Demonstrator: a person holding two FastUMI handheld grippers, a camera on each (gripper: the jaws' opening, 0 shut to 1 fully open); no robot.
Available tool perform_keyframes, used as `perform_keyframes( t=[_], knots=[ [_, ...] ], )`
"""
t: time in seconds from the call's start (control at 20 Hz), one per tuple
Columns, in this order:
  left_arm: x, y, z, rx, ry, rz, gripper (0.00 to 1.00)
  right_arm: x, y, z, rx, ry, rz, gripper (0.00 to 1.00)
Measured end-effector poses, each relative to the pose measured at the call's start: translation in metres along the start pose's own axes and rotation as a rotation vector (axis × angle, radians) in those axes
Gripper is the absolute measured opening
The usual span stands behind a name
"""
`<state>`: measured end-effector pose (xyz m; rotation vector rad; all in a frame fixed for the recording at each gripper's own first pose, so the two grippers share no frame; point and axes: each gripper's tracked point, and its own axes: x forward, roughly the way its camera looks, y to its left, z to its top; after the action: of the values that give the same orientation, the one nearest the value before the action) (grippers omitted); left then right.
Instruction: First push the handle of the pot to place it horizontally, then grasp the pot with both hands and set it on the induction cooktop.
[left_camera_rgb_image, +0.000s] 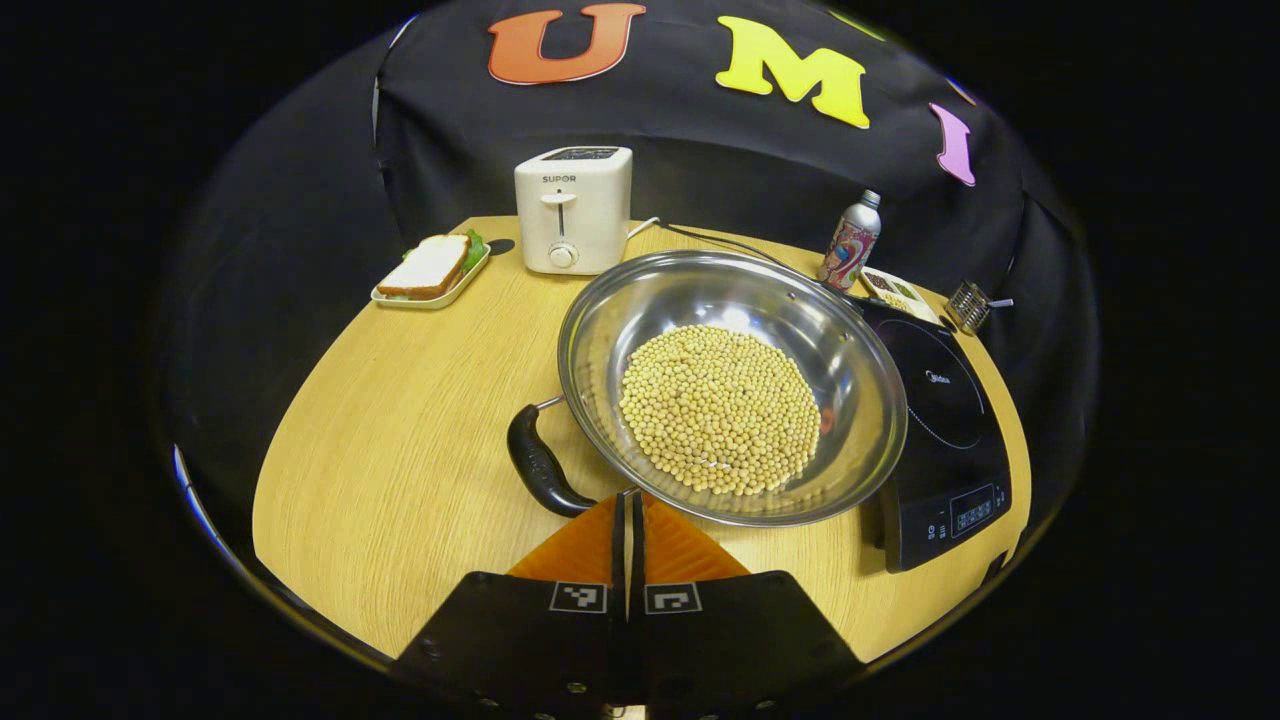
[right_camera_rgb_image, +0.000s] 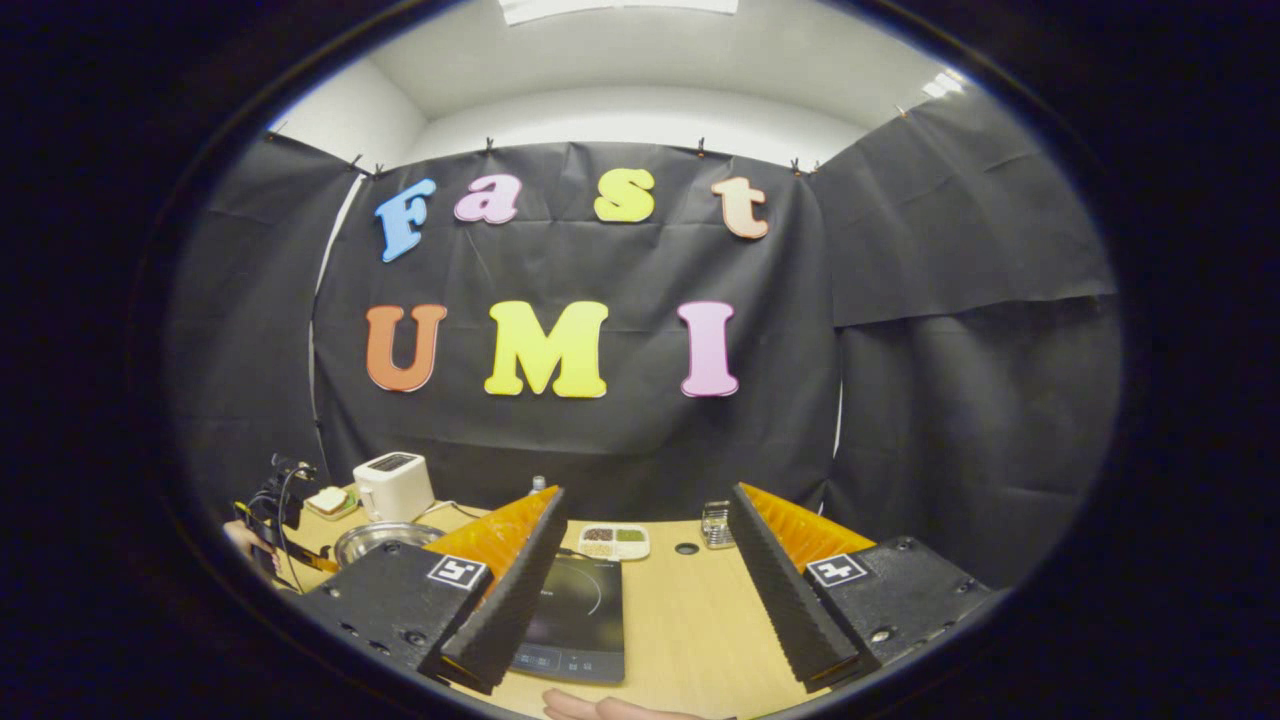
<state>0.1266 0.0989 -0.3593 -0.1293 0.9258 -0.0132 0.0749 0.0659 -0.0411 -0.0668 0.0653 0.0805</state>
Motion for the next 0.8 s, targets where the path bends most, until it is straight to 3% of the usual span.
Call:
perform_keyframes(
  t=[0.05,0.1,0.15,0.8],
  knots=[
    [0.002,0.005,0.002,-0.001,-0.002,0.005,0.00,0.001,0.001,0.002,0.001,-0.005,-0.004,0.96],
    [0.003,0.010,0.005,-0.002,0.000,0.008,0.10,0.000,0.003,0.005,0.003,-0.007,-0.003,0.97],
    [0.005,0.012,0.007,-0.010,0.007,-0.001,0.00,0.001,0.007,0.005,0.007,-0.010,0.002,1.00],
    [0.030,0.047,0.039,0.032,0.080,0.033,0.00,0.039,0.029,-0.004,0.025,0.023,0.025,0.97]
  ],
)
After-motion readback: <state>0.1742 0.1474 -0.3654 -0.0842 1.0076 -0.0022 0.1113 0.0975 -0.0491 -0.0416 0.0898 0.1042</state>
